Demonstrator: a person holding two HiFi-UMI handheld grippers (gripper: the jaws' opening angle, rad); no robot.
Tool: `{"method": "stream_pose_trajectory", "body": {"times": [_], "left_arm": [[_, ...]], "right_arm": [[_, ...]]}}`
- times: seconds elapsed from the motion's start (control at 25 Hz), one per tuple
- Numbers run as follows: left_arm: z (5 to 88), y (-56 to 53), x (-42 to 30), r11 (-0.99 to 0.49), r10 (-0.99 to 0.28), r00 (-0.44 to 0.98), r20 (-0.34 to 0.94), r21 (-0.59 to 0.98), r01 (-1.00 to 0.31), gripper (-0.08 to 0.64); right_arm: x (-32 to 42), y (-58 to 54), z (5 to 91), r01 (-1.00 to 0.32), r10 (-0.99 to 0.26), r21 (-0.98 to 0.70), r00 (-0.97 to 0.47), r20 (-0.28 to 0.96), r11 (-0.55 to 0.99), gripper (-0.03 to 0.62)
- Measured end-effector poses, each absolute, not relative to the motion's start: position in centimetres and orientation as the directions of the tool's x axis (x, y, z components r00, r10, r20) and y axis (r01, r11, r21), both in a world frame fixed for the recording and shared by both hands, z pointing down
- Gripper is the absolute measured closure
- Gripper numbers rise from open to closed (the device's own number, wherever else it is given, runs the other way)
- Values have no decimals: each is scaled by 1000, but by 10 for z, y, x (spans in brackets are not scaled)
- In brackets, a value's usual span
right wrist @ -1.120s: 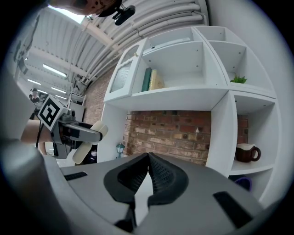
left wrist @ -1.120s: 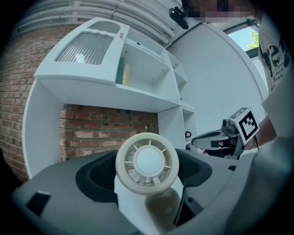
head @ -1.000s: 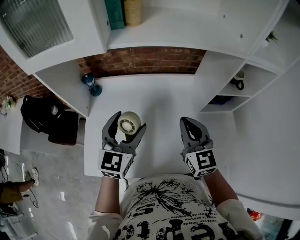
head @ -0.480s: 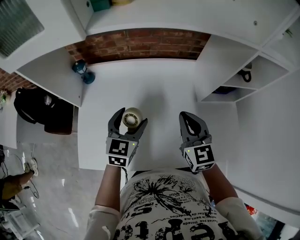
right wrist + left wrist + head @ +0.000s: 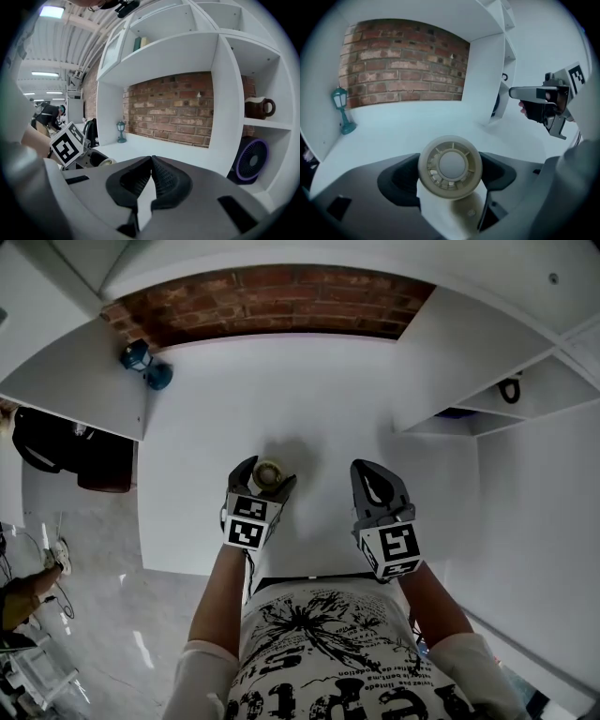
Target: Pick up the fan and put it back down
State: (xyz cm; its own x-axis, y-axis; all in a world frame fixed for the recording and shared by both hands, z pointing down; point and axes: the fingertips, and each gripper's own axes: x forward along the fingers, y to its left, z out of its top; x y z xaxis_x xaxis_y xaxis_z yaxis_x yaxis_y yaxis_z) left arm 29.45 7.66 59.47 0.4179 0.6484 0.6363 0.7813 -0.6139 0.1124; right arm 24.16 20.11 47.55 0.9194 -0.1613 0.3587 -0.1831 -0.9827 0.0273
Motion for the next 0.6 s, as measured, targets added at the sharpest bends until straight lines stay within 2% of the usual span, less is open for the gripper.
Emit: {"method": "stream_pose_trajectory", "body": {"times": [0.6], "left_arm": [[658, 97, 296, -634, 583, 349, 734, 141, 761, 184]], "right_arm": [[254, 223, 522, -188, -177, -16, 886, 429, -982, 577]]}}
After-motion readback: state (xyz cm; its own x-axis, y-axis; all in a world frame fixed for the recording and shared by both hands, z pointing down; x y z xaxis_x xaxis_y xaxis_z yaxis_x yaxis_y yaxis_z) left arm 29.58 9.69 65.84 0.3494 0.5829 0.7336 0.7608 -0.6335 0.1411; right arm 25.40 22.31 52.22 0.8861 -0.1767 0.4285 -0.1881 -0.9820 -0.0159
